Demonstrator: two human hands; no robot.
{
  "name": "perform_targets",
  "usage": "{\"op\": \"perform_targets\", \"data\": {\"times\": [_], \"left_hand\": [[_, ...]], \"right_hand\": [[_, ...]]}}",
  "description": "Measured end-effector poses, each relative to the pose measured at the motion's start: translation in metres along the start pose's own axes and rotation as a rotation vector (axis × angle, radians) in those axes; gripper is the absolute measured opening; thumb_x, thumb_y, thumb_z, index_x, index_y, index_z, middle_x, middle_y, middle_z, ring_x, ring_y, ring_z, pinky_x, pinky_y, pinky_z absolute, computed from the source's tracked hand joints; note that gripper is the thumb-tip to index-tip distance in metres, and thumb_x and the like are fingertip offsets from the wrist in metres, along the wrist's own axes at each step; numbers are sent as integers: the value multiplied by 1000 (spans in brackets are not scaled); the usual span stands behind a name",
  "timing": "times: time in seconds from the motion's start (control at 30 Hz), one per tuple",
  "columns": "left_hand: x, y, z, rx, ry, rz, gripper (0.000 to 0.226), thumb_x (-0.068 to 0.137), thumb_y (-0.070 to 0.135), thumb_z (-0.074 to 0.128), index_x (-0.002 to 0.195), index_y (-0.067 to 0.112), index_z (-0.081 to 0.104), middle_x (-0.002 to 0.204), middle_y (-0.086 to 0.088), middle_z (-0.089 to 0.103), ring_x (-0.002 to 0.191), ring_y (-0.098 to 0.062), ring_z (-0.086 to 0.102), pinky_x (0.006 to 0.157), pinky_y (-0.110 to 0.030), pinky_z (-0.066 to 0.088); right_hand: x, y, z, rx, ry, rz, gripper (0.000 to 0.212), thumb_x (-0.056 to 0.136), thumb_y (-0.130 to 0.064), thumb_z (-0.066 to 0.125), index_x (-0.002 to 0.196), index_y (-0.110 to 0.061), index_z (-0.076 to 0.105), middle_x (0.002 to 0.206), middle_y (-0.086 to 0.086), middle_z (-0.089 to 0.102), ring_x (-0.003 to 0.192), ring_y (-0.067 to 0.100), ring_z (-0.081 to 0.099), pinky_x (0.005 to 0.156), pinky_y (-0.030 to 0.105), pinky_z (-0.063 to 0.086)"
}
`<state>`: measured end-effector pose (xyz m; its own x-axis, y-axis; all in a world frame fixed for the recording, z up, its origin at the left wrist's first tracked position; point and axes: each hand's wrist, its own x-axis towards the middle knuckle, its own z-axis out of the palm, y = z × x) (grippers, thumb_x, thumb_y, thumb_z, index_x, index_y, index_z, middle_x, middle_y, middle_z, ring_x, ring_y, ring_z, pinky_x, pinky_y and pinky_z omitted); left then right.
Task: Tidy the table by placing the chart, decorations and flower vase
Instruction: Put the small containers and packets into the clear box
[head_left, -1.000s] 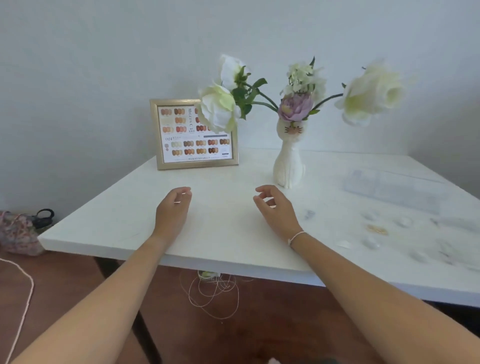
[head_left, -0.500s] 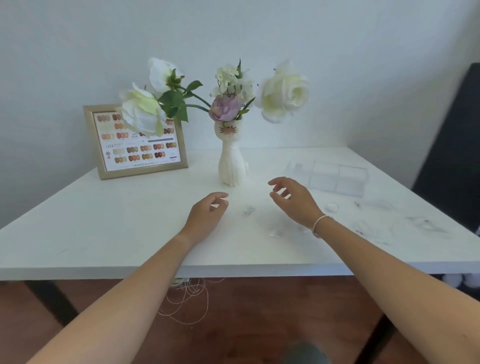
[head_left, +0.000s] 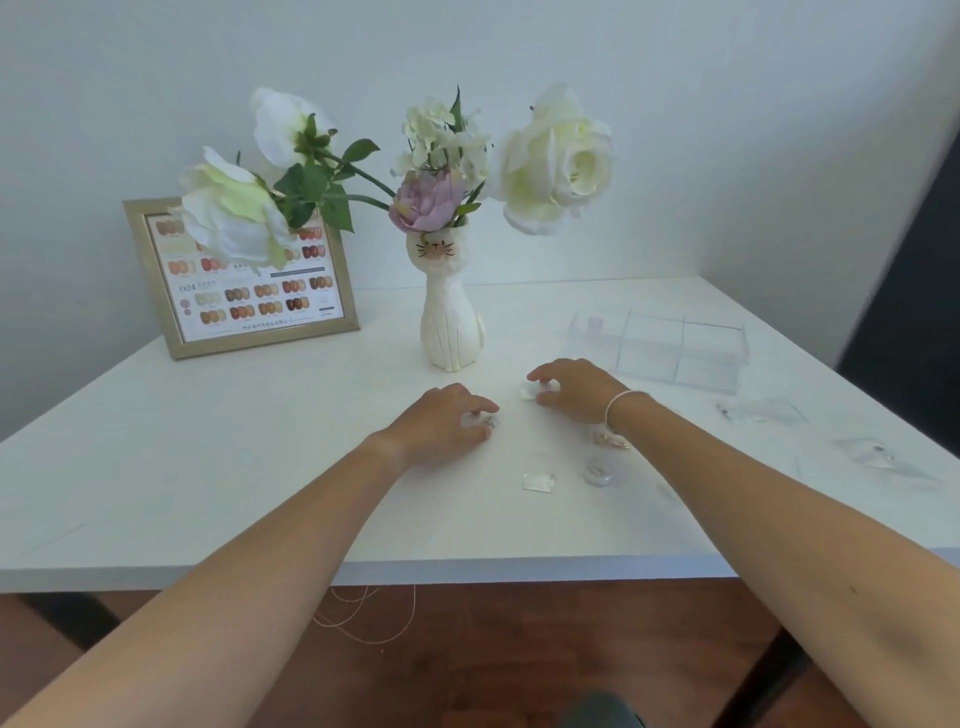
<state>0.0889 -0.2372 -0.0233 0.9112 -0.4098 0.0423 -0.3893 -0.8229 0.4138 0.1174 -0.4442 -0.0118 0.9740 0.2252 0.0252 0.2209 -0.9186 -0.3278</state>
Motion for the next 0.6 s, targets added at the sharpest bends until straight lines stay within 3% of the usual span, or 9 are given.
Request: {"op": "perform_targets", "data": {"times": [0.2, 0.33, 0.53, 0.6], "left_hand": [[10, 2, -6, -8, -61, -20, 38, 90, 30, 53, 127, 24, 55, 113, 0, 49, 92, -13, 44, 83, -21, 31], [16, 4, -10, -5, -104, -29, 38, 88, 27, 56, 125, 20, 56, 102, 4, 51, 93, -11, 47, 81, -20, 33], [18, 2, -11, -220, -69, -46, 12, 82, 18, 61, 92, 25, 59, 77, 10, 59, 69, -5, 53, 70, -24, 43], [19, 3, -12, -312, -39, -42, 10, 82, 15, 61, 84, 24, 59, 74, 6, 59, 62, -6, 55, 65, -22, 46]], "right_hand": [[9, 3, -2, 79, -5, 18, 42, 88, -22, 56, 129, -22, 50, 123, 6, 54, 118, 25, 45, 96, 32, 35], [8, 6, -3, 152, 19, 1, 35, 86, -12, 56, 120, -17, 55, 98, 1, 54, 92, 17, 48, 79, 25, 35], [0, 16, -15, 289, 200, -72, 28, 86, -2, 44, 102, -12, 65, 92, 1, 59, 83, 17, 52, 73, 25, 40], [-2, 22, -30, 343, 244, -84, 28, 86, -1, 44, 101, -12, 65, 87, -1, 59, 79, 16, 51, 65, 21, 39]]}}
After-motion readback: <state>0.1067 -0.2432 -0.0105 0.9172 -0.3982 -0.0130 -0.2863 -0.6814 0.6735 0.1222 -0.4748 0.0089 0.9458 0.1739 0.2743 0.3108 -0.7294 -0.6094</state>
